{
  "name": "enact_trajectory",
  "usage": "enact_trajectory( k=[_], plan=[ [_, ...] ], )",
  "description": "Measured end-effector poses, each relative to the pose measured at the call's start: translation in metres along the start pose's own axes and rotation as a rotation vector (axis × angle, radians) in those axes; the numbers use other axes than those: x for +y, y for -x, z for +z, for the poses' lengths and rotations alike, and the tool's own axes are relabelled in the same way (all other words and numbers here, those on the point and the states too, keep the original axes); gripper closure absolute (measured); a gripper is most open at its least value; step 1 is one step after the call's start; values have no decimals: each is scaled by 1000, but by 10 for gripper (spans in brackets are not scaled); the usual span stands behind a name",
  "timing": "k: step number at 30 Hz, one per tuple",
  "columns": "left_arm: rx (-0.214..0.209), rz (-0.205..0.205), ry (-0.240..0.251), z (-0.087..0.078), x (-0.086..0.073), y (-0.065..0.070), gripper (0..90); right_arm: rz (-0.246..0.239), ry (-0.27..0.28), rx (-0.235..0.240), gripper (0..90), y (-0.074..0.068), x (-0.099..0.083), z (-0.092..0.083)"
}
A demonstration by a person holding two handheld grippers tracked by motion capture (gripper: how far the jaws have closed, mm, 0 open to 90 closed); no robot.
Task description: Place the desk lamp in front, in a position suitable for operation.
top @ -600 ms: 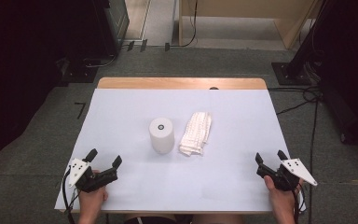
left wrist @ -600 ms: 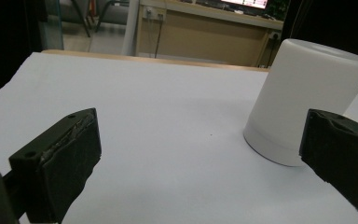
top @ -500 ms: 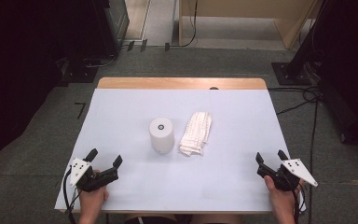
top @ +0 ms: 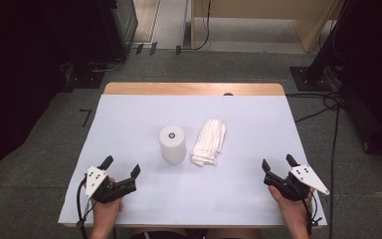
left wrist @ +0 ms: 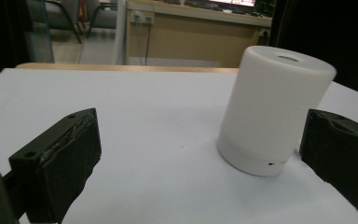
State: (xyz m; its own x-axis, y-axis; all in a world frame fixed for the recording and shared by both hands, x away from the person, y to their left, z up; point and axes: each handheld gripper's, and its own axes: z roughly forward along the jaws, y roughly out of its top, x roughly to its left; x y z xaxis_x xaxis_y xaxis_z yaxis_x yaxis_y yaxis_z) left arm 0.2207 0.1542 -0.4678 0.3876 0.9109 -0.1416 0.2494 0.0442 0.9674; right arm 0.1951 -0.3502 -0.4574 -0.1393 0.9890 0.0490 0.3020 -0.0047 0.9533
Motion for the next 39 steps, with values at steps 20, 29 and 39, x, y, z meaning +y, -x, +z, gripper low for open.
enact_trajectory(
  k=[20,29,39],
  plan=[
    [-104,-22,-51,53,15,38,0,-46,-53,148,170,-84,30,53],
    [-125,-6,-83,70,14,50,0,-50,-117,163,168,-113,30,88],
    [-117,28,-130,92,10,66,0,14,-195,121,205,-125,25,123]
  ],
)
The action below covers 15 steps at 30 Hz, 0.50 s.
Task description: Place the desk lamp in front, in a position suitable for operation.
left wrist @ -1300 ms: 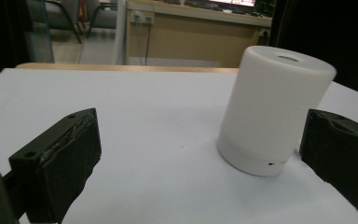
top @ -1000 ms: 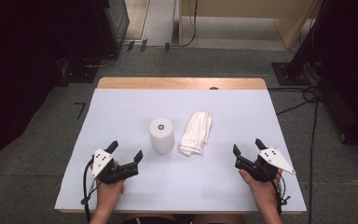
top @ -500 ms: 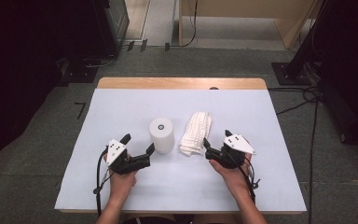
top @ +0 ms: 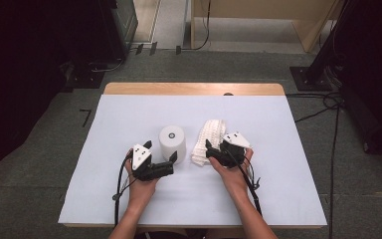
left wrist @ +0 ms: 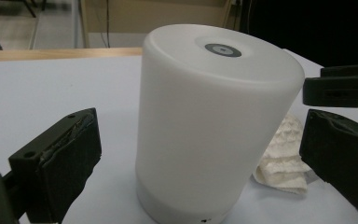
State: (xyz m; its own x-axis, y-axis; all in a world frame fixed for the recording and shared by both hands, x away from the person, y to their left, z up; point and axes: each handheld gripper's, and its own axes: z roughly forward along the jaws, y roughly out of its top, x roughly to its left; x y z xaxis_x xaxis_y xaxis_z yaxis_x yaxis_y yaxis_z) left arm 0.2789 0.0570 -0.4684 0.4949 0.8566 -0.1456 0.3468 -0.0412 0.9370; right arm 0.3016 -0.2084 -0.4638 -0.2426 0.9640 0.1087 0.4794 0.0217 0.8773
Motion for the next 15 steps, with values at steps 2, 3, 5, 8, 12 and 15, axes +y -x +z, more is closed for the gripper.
enact_trajectory(
  k=[2,3,5,8,12,15],
  plan=[
    [10,1,-5,5,0,2,0,3,-6,-8,206,0,2,6],
    [11,3,-9,7,0,2,0,17,-19,-6,204,0,4,10],
    [16,5,-19,10,0,2,0,22,-30,-5,200,-1,5,13],
    [34,11,-24,16,-1,5,0,5,-83,-68,160,-4,3,30],
    [32,1,-23,20,-2,7,0,-11,-126,-72,146,-8,1,44],
    [35,-3,-33,23,-3,6,0,17,-169,-59,134,-8,0,53]
  ],
)
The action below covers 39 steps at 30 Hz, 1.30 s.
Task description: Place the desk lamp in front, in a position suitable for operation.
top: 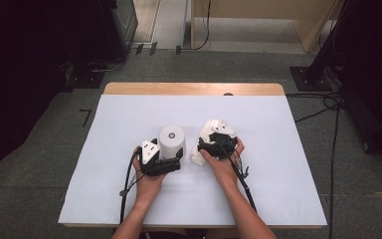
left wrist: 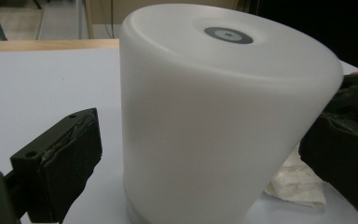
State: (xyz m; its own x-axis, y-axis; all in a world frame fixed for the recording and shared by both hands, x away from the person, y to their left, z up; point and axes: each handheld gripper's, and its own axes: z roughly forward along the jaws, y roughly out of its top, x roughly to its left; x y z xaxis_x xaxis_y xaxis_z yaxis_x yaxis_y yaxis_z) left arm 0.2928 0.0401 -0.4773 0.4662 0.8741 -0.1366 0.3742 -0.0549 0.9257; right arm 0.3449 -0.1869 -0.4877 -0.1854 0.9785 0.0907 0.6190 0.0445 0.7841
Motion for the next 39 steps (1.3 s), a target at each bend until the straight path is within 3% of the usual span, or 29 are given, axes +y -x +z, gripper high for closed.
enact_trajectory(
  k=[4,8,9,13,14,17,19,25,27,28,33,36,39],
  plan=[
    [-1,15,13,3,-1,1,12,21,-5,16,146,2,1,2],
    [-12,20,10,5,-1,2,53,-10,-57,23,188,0,0,5],
    [-6,25,0,7,0,3,64,4,-92,38,265,2,0,8],
    [-2,24,-4,9,1,3,62,-10,-84,40,422,2,-1,7],
    [-2,24,-4,9,1,3,61,-10,-84,40,422,2,-1,7],
    [-14,21,-12,10,2,2,58,12,-61,69,715,6,-1,5],
    [-17,23,-15,11,2,1,58,22,-52,81,758,7,-2,3],
    [-23,12,-21,15,3,1,54,6,21,77,775,7,-4,-9],
    [-27,5,-29,15,3,0,49,22,47,102,775,10,-5,-20],
    [-28,8,-30,15,3,0,49,8,57,103,775,11,-5,-23],
    [-9,35,-22,15,3,3,64,-30,94,98,775,13,-7,-38],
    [9,70,-9,13,3,5,73,-53,137,100,775,19,-10,-56],
    [9,71,-8,13,3,4,78,-63,160,98,775,23,-13,-68]
  ],
)
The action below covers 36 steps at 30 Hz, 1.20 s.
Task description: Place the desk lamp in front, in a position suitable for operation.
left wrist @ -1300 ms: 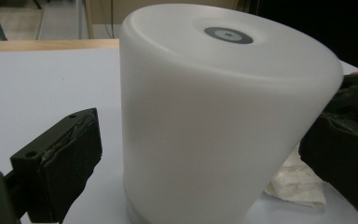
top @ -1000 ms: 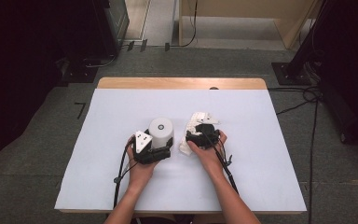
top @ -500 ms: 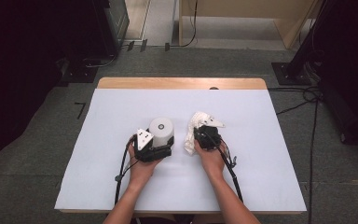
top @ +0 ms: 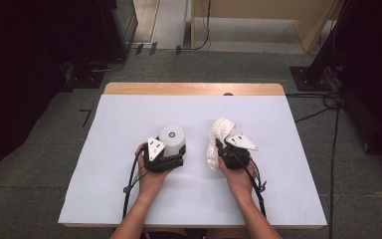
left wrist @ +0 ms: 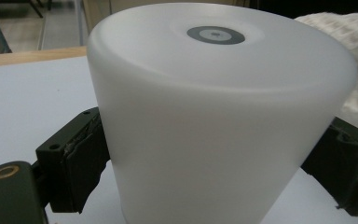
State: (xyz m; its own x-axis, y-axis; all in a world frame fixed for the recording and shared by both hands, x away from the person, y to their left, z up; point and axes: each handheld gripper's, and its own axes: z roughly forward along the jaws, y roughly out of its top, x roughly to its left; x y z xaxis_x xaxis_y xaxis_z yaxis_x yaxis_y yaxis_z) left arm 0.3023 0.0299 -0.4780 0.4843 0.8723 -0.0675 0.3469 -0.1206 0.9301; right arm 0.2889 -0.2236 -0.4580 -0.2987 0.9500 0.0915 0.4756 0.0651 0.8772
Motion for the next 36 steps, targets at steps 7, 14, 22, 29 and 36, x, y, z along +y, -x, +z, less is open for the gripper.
enact_trajectory(
  k=[7,14,22,29,36],
  plan=[
    [6,40,6,-2,-1,2,83,-9,28,3,774,9,-3,-20],
    [-9,49,2,-5,-1,1,84,-30,21,9,773,18,-17,-35],
    [-12,54,7,-7,-2,1,85,-22,-4,16,772,25,-35,-38],
    [-7,10,7,-4,0,0,24,-21,-55,33,767,27,-44,-31],
    [54,48,-11,1,7,6,0,-20,-64,35,764,27,-46,-28]
  ],
)
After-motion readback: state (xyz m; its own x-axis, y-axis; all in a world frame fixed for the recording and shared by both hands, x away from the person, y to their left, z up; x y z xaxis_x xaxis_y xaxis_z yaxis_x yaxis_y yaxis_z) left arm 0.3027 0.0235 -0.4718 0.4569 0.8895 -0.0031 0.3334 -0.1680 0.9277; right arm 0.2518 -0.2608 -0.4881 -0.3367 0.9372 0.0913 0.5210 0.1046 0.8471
